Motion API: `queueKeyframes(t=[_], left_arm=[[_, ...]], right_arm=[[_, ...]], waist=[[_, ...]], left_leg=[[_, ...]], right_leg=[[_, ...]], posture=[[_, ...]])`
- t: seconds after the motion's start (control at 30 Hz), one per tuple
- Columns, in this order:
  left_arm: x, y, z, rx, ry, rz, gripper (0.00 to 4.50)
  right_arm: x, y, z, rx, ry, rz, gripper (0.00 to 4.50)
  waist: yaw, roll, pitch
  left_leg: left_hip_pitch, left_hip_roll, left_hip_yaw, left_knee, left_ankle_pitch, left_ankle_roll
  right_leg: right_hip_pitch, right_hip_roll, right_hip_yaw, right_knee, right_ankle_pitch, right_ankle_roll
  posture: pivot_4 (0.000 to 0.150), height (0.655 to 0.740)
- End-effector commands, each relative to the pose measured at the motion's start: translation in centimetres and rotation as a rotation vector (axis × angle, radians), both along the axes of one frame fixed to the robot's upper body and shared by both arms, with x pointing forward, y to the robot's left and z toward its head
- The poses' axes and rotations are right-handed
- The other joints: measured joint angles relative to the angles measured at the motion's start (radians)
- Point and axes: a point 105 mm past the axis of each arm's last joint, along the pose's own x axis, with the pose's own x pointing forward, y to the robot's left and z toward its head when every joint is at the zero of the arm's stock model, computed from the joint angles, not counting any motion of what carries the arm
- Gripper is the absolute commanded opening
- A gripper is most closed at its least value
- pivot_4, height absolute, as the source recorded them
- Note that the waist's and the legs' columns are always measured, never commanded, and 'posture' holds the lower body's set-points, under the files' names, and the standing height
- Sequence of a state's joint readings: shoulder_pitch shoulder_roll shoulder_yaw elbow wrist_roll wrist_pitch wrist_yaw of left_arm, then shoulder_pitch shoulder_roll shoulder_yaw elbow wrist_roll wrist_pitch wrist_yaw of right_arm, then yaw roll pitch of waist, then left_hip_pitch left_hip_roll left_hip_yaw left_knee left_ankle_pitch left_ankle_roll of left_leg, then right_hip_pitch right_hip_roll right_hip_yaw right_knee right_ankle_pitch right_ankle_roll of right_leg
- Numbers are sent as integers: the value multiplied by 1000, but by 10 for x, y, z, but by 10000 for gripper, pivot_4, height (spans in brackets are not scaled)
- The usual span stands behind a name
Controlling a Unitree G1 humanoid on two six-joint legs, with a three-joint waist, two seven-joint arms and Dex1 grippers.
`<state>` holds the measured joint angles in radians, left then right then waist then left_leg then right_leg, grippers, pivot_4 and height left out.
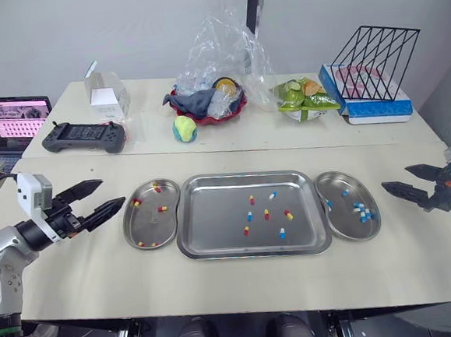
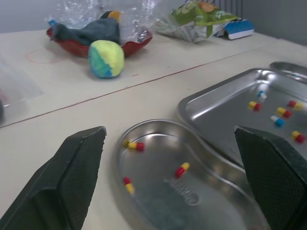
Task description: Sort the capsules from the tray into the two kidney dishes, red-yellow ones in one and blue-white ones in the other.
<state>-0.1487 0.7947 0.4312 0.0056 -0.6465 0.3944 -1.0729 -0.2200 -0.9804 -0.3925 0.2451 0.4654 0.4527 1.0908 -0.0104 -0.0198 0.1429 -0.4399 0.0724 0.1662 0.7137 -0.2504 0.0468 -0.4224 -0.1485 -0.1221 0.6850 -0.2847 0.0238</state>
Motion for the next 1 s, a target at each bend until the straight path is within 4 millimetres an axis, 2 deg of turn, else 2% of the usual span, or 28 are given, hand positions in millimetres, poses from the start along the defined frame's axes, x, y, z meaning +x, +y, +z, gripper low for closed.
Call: queueKeyframes(t=[0.03,0.1,0.2,0.3,0.43,0.53,0.6,0.7,0.8,0.9,1.0], left_arm=[[-16,-47,3,99,1,-184,45000],[-20,-70,4,106,-8,-248,45000],[-20,-87,12,78,-28,-282,45000],[-25,-111,2,162,-2,-375,45000],[-25,-144,-7,169,3,-453,45000],[-9,-173,-26,233,22,-425,45000],[-2,-183,-31,233,41,-401,45000],[8,-197,-51,291,86,-352,45000],[13,-203,-62,297,153,-304,45000],[16,-209,-66,297,185,-283,45000],[13,-223,-64,300,194,-282,45000]], right_arm=[[-17,28,22,-32,-52,197,44825],[-27,41,24,-40,-43,276,44825],[-28,41,28,-74,-74,279,44825],[-32,42,30,-81,-80,288,44825],[-40,39,29,-90,-82,280,44825],[-50,34,24,-102,-77,245,44825],[-56,33,23,-104,-75,231,44825],[-64,26,17,-145,-83,173,44825],[-71,26,14,-136,-74,155,44825],[-73,26,13,-126,-71,143,44825],[-74,25,11,-124,-84,113,44825]], waist=[[4,0,0],[9,0,0],[12,0,0],[15,0,0],[27,0,0],[39,0,0],[46,0,0],[47,0,0],[45,0,0],[47,0,0],[49,0,0]], left_leg=[[0,0,0,0,0,0],[0,-1,0,0,0,0],[0,-1,-1,0,0,1],[1,-2,-2,0,0,0],[1,-3,-2,1,0,1],[1,-5,-2,1,0,1],[1,-5,-3,1,0,2],[1,-5,-3,1,0,2],[1,-4,-3,1,0,2],[1,-5,-3,2,0,2],[1,-5,-4,2,0,2]], right_leg=[[1,0,0,0,0,0],[1,0,0,-1,0,0],[1,0,0,-1,0,0],[2,0,0,0,0,0],[3,0,1,-1,0,0],[3,0,0,-1,0,0],[4,0,1,-1,1,1],[4,1,1,-1,1,1],[4,1,1,-1,1,1],[4,1,2,-1,1,1],[4,1,2,-1,1,1]], posture=[[1500,6934],[1500,6934],[1500,6934],[1500,6934],[1500,6934],[1500,6934],[1500,6934],[1500,6934],[1500,6934],[1500,6934],[1500,6934]])
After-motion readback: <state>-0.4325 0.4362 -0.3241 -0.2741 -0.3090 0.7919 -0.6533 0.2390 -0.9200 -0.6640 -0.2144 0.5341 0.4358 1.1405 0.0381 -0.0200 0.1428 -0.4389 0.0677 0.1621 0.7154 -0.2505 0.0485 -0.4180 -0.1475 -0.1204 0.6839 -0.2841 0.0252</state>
